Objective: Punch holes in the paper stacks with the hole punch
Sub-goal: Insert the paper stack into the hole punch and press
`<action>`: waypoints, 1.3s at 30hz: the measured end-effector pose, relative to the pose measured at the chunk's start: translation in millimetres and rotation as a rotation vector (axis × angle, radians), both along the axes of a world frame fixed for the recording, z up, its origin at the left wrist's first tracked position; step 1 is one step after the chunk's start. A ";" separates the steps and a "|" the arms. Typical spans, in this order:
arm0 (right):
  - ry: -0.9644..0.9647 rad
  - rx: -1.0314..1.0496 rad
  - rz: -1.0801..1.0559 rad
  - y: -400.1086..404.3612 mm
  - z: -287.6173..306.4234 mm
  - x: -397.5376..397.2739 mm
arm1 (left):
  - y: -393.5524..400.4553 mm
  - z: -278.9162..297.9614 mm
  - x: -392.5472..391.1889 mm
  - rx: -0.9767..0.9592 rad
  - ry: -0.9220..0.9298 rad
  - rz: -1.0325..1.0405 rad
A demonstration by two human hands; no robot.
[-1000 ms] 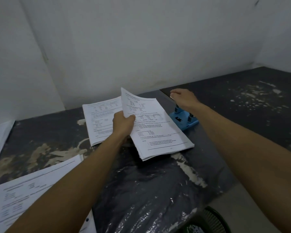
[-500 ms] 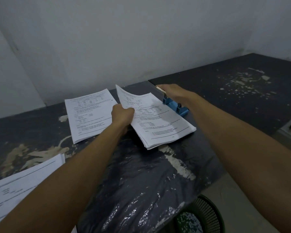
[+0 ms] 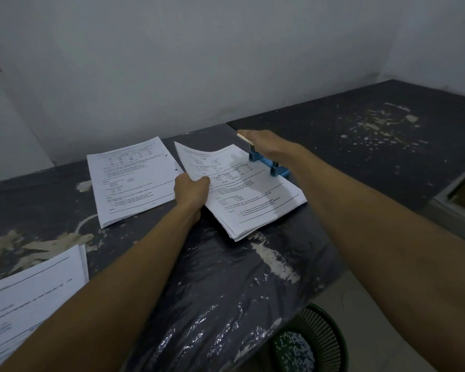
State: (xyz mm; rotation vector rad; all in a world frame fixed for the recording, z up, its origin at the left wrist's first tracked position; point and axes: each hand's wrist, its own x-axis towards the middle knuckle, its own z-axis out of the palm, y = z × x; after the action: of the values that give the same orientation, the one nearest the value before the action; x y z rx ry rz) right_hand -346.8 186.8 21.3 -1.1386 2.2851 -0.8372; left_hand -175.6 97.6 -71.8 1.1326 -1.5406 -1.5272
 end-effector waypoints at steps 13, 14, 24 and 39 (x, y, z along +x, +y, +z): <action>0.066 -0.007 0.053 0.8 -2.3 2.2 | 0.8 -2.0 0.4 -0.090 -0.009 -0.006; 0.065 -0.010 0.046 0.4 -3.6 3.2 | 1.3 -1.8 0.5 -0.093 -0.011 -0.008; 0.344 0.022 0.051 1.7 -22.3 22.0 | 3.2 -2.0 1.1 -0.130 -0.031 -0.021; 0.558 0.080 0.082 -2.9 -35.3 20.7 | 4.5 -0.7 1.7 -0.171 -0.072 -0.004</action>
State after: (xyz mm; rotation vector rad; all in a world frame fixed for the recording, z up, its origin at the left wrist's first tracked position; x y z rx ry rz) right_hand -326.1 183.9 -14.0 -1.5684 2.6500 -0.4229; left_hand -173.9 102.0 -72.5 1.0974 -1.6870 -1.3418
